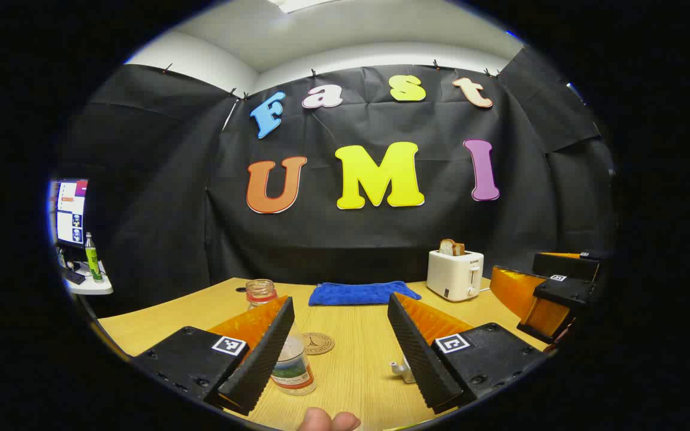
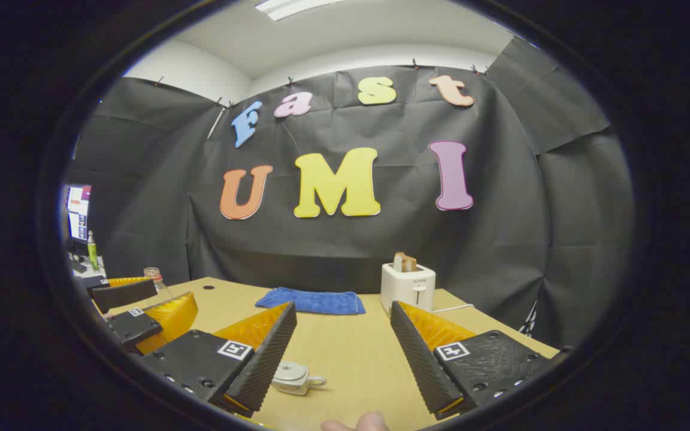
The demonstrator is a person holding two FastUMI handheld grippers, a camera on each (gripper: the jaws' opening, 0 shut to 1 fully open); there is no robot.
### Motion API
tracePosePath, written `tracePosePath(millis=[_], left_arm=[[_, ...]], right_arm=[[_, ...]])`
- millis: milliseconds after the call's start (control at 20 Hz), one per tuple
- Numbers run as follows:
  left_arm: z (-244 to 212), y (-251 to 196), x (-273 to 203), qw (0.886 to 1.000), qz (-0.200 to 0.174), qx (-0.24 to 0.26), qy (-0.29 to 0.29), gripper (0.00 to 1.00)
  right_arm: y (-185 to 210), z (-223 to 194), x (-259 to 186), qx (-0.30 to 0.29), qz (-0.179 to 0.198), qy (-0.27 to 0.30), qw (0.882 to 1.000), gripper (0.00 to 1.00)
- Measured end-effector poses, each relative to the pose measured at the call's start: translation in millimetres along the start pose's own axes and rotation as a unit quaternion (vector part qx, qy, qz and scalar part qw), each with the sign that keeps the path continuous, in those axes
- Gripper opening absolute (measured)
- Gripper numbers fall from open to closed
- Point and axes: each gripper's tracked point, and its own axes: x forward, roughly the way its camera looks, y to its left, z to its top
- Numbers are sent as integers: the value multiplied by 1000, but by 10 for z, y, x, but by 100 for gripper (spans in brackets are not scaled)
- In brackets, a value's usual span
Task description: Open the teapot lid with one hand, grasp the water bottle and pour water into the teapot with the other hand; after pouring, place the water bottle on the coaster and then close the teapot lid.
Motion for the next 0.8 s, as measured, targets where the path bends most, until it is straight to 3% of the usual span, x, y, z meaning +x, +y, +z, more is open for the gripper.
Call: tracePosePath(millis=[800], left_arm=[[-84,-8,-84,1000,-10,5,27,99]], right_arm=[[199,-172,13,-15,30,17,999,95]])
